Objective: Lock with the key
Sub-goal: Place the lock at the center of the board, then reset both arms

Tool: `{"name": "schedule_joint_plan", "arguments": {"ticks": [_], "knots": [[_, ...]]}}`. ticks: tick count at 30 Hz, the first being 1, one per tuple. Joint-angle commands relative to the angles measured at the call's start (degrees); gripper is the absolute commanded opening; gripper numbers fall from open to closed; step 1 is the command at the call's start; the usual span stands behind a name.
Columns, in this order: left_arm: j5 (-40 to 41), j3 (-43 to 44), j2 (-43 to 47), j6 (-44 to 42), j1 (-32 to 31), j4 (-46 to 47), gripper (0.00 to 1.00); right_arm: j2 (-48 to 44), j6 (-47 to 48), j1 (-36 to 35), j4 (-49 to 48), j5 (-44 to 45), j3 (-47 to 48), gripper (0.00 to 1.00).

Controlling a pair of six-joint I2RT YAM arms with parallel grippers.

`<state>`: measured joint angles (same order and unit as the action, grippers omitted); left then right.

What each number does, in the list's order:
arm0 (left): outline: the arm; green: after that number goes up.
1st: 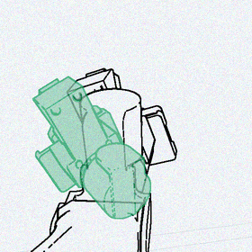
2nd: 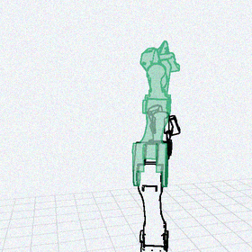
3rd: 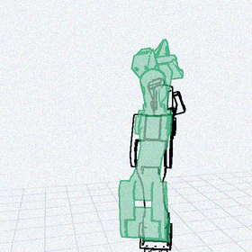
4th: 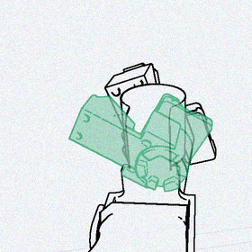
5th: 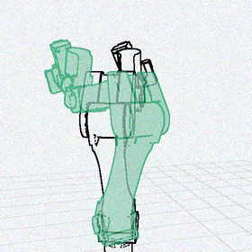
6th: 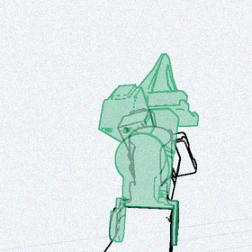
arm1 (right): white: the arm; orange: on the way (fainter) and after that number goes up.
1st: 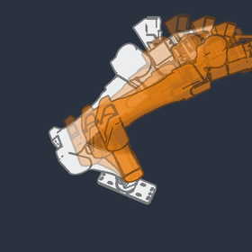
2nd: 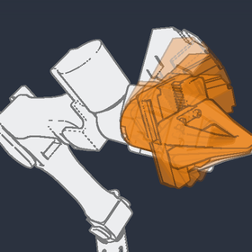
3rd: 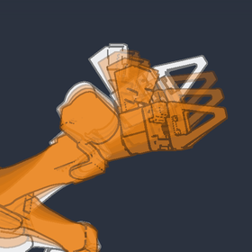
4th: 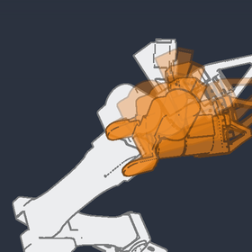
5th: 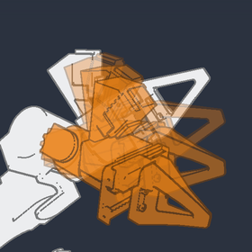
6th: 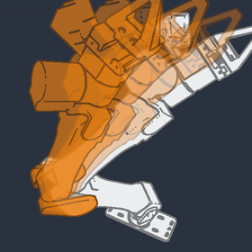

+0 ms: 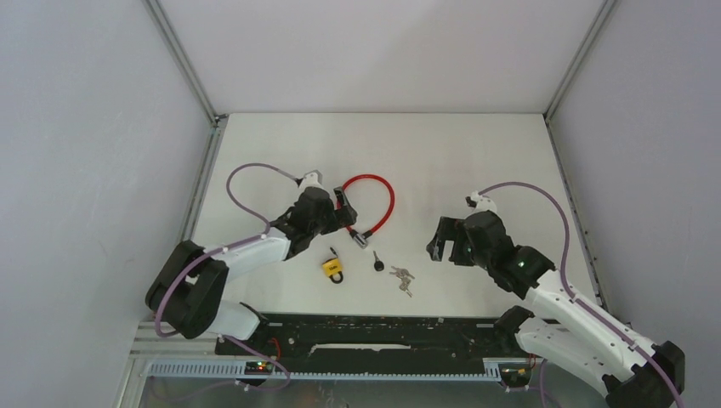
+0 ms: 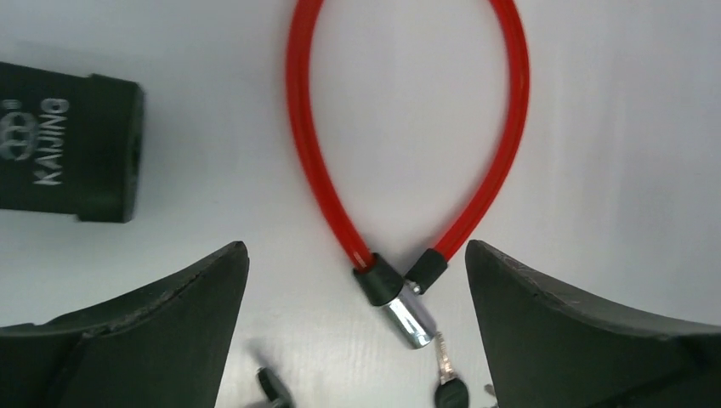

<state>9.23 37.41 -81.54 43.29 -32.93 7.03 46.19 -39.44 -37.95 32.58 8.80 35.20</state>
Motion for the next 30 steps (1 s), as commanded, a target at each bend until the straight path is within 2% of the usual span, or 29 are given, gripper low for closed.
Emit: {"name": "schedule_joint_plan", "arguments": {"ticks": [1, 5, 9, 13, 16, 22, 30], "knots": [[7.15, 4.43, 5.91, -4.4, 0.39, -12.69, 1.0, -0.09, 2.16, 5.02, -0.98, -7.09, 3.1, 0.99], [13.43, 8.39, 11.29, -6.66, 0.69, -26.79, 1.0, 2.5, 4.24, 12.91, 0.7, -17.43, 4.43, 0.99], [17.91, 6.32, 22.86, -6.89, 0.73, -33.0, 1.0, 1.46, 5.75, 16.48, 0.28, -17.9, 4.64, 0.99], [20.98, 5.12, 35.64, -7.45, 0.67, -39.83, 1.0, -1.57, 5.74, 19.45, 1.98, -14.46, 6.04, 0.99], [24.21, 5.56, 41.26, -8.54, 0.71, -45.24, 1.0, -3.51, 5.36, 21.56, 2.5, -13.4, 6.19, 0.99], [27.7, 4.94, 49.76, -8.67, 0.68, -49.48, 1.0, -4.14, 5.08, 23.1, 2.32, -13.76, 6.15, 0.99], [28.79, 4.7, 52.97, -8.37, 0.68, -51.16, 1.0, -3.83, 5.25, 23.26, 2.58, -14.67, 6.2, 0.99]]}}
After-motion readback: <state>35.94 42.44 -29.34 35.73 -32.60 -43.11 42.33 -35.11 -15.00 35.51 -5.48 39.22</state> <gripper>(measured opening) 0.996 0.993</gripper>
